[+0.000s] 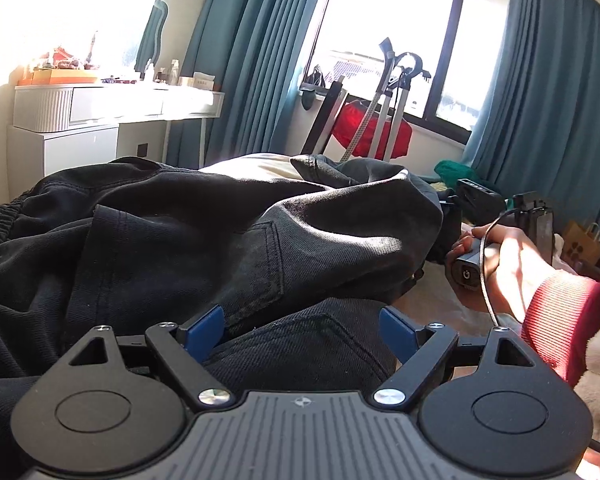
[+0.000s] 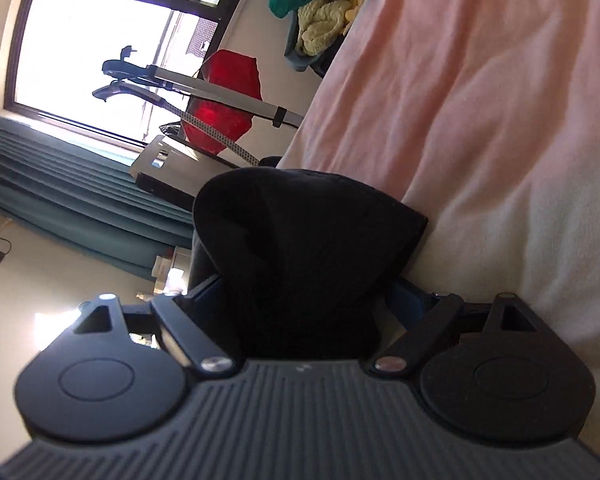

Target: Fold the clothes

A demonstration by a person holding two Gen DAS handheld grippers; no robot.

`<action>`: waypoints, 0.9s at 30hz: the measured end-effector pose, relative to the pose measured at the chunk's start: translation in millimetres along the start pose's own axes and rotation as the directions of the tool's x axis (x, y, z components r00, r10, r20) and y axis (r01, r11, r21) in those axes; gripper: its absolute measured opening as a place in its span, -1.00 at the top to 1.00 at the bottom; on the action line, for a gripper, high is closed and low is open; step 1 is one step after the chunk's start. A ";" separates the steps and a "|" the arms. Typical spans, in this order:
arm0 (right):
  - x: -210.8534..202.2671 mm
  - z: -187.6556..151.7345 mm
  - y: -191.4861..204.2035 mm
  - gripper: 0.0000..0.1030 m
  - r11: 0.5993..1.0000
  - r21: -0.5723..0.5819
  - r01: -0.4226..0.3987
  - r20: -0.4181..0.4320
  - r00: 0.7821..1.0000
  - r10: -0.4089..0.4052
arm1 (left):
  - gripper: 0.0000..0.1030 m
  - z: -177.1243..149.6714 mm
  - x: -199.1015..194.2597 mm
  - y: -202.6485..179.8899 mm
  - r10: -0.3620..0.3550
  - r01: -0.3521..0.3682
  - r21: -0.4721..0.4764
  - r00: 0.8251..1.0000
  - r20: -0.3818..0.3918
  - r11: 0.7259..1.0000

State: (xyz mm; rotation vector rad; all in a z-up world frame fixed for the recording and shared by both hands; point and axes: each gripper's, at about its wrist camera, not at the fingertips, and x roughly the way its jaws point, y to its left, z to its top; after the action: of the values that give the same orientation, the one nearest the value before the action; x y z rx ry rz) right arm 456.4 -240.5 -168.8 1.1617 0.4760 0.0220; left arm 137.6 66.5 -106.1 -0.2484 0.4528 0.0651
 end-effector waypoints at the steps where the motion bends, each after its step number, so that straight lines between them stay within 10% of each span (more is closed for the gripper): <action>1: 2.9 -1.9 5.4 -0.44 0.999 -0.035 0.039 0.046 0.998 -0.037 | -0.67 -0.3 2.1 0.0 0.005 -0.005 0.002 1.000 0.004 1.000; 4: 3.6 -11.9 25.3 0.62 0.969 -0.158 0.190 0.161 0.973 -0.164 | -0.66 -1.9 9.4 -2.5 0.039 -0.040 0.036 0.999 0.010 0.999; 6: -7.1 -13.3 40.0 0.86 0.948 -0.201 0.248 0.224 0.953 -0.202 | -0.64 -1.0 11.3 -1.3 0.038 -0.038 0.042 0.999 0.011 0.998; 15: -161.7 75.5 79.1 0.90 0.854 -0.346 0.388 0.505 0.845 -0.179 | -0.43 20.6 3.7 26.5 -0.037 0.034 -0.084 0.998 -0.042 0.996; 27: -411.7 138.3 0.2 0.90 0.840 -0.224 0.495 0.674 0.701 -0.233 | -0.43 27.3 -76.1 0.3 -0.187 0.176 0.139 0.980 0.068 0.974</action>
State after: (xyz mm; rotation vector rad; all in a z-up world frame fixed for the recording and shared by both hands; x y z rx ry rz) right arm 137.0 -467.9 18.1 0.5921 0.0852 -0.5963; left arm 80.9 73.0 -48.9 -0.1550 0.3507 -0.1336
